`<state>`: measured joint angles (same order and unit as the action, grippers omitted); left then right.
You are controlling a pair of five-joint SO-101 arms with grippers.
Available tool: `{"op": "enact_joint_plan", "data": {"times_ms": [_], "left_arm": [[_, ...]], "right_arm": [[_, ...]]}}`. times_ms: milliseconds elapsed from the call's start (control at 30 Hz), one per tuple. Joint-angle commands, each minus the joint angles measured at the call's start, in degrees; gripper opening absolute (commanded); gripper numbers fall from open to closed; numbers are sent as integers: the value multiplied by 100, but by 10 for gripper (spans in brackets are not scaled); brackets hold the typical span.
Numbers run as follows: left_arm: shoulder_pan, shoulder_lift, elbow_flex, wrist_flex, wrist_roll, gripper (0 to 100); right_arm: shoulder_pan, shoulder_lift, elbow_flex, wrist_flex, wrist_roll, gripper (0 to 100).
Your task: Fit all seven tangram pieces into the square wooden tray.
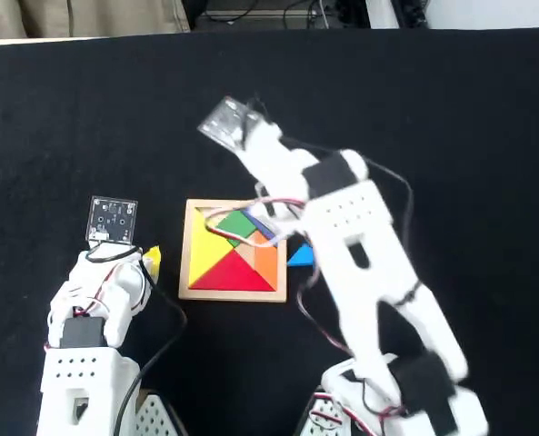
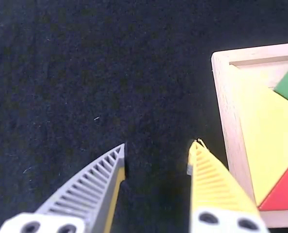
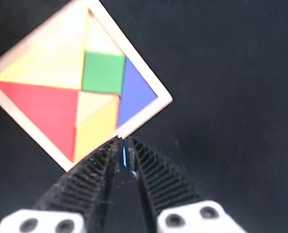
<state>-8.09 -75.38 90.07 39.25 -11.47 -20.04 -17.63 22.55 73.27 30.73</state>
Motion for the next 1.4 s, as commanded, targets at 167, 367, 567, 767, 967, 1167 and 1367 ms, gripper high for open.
{"op": "enact_joint_plan", "data": {"times_ms": [167, 367, 567, 767, 967, 1167, 1367], "left_arm": [[48, -79, -22, -141, 44, 213], [40, -79, 127, -448, 53, 213], [31, -79, 145, -484, 62, 213], [31, -79, 154, -484, 62, 213], [40, -79, 145, -484, 62, 213], [40, -79, 145, -484, 53, 213], [40, -79, 154, -484, 44, 213]], "right_arm": [[818, 145, 1648, -1521, 141, 40], [-141, 286, 1086, -2347, 132, 40], [-993, 1455, -84, -2497, 97, 11], [-993, 3116, -1200, -2453, 97, 11], [-1064, 3670, -1613, -2374, 97, 11], [-1073, 3758, -1604, -2136, 97, 11], [-1073, 3767, -1596, -1881, 97, 11]]}}
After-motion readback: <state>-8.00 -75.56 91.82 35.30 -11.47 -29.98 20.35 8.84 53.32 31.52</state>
